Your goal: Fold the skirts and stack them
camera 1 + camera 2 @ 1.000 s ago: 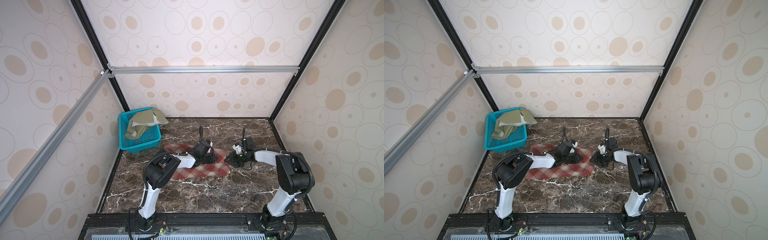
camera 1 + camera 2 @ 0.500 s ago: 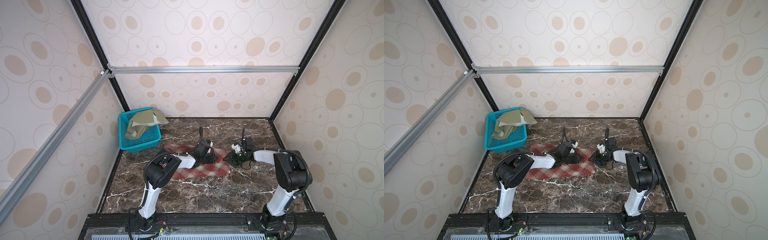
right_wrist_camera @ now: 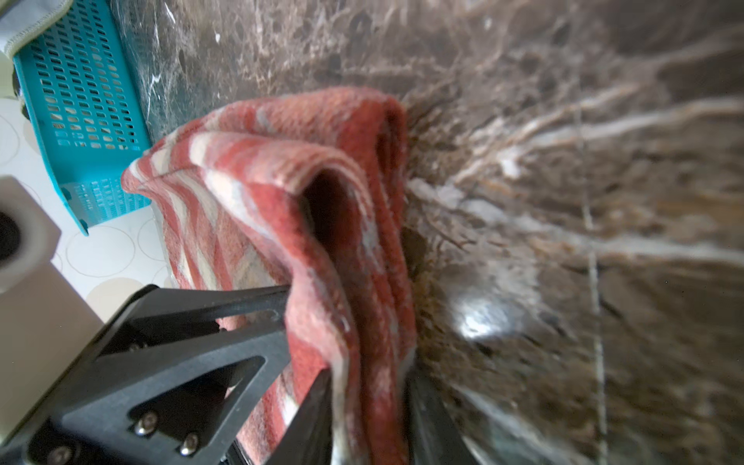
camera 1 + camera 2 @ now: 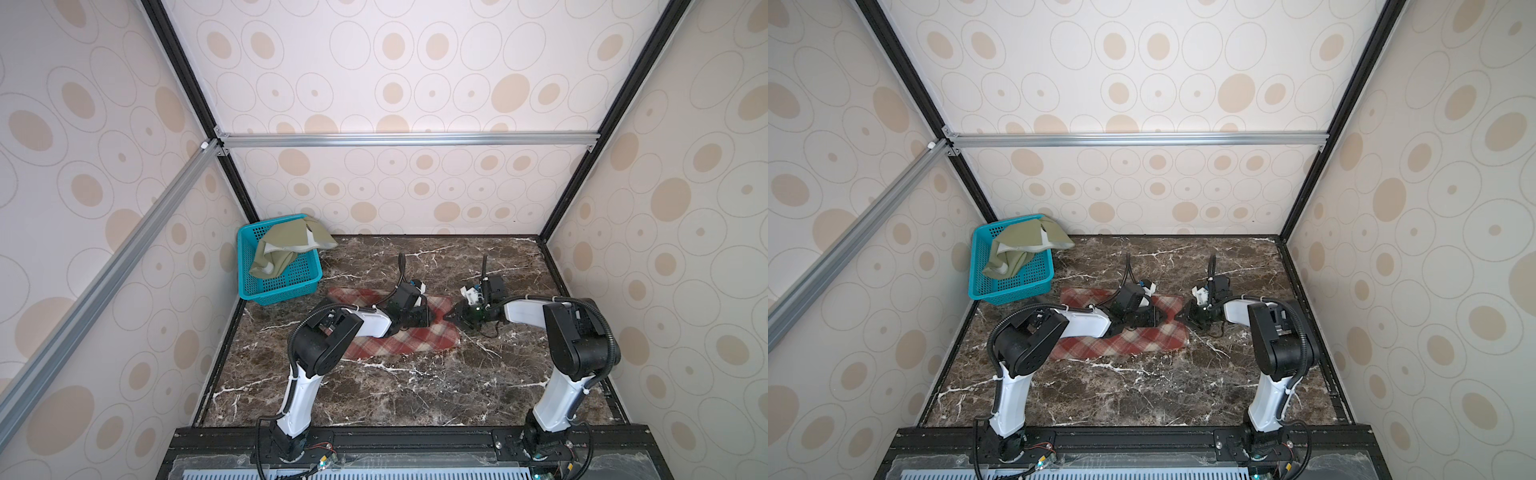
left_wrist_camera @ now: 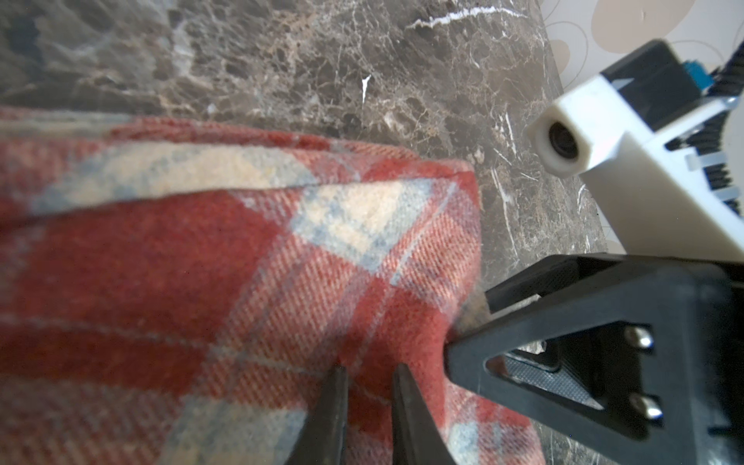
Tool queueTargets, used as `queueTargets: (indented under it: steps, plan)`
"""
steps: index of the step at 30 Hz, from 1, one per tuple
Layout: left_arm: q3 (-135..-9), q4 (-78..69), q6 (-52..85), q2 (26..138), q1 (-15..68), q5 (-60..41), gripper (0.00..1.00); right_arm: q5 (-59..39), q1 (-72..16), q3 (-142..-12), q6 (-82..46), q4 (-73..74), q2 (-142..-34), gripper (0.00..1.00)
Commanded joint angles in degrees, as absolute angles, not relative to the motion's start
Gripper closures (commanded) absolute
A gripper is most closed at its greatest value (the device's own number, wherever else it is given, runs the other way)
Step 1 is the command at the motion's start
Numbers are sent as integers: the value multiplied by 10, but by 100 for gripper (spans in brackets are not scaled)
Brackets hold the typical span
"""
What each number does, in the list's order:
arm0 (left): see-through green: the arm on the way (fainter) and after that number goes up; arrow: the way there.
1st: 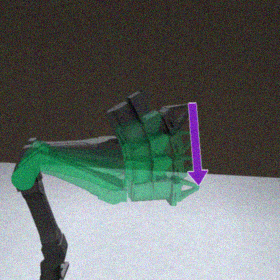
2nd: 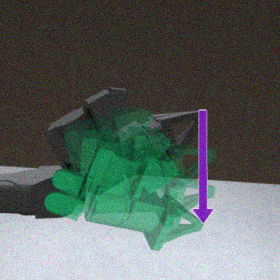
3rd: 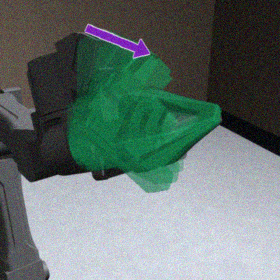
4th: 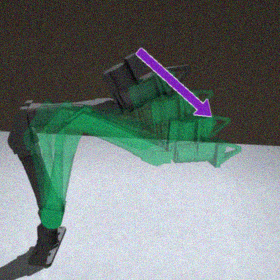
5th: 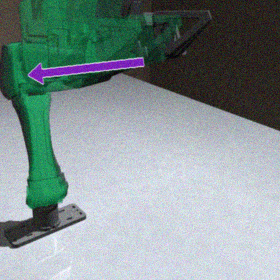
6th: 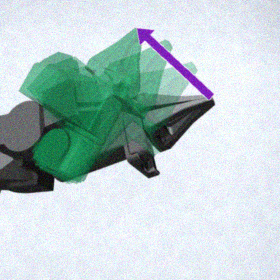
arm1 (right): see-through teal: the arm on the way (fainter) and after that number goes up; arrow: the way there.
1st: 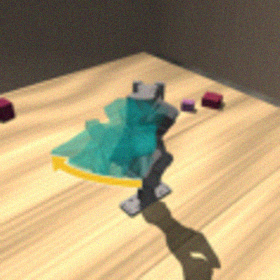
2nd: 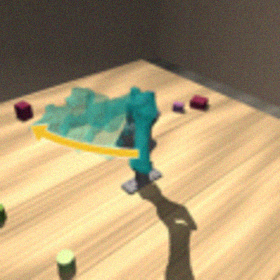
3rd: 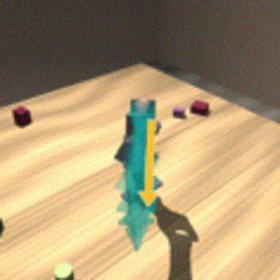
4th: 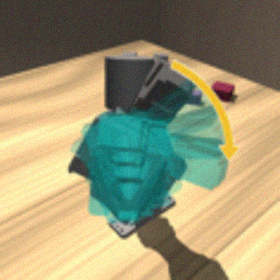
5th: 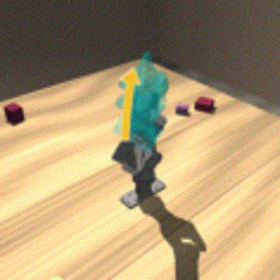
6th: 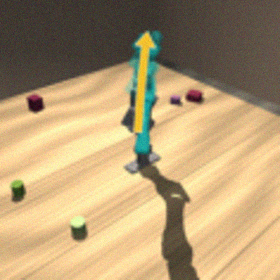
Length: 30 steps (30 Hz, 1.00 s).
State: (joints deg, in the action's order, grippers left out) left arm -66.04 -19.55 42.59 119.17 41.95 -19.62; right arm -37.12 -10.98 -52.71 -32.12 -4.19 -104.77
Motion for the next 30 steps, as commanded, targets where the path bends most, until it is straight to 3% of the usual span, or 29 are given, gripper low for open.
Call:
queueTargets:
  steps: [1,6,10,19,30]
  plan:
    - [-657,-179,430,1210,432,-200,79,-330,-124,-519,-325,-58,-1085,65]
    - [-657,-180,432,1211,435,-199,79,-330,-124,-515,-328,-54,-1084,81]
    - [-657,-178,427,1209,436,-196,79,-323,-124,-510,-330,-54,-1071,100]
    - [-666,-132,409,1164,423,-168,81,-288,-123,-550,-281,-172,-998,100]
    - [-551,-97,374,1016,321,-140,81,-202,-106,-610,-196,-366,-909,100]
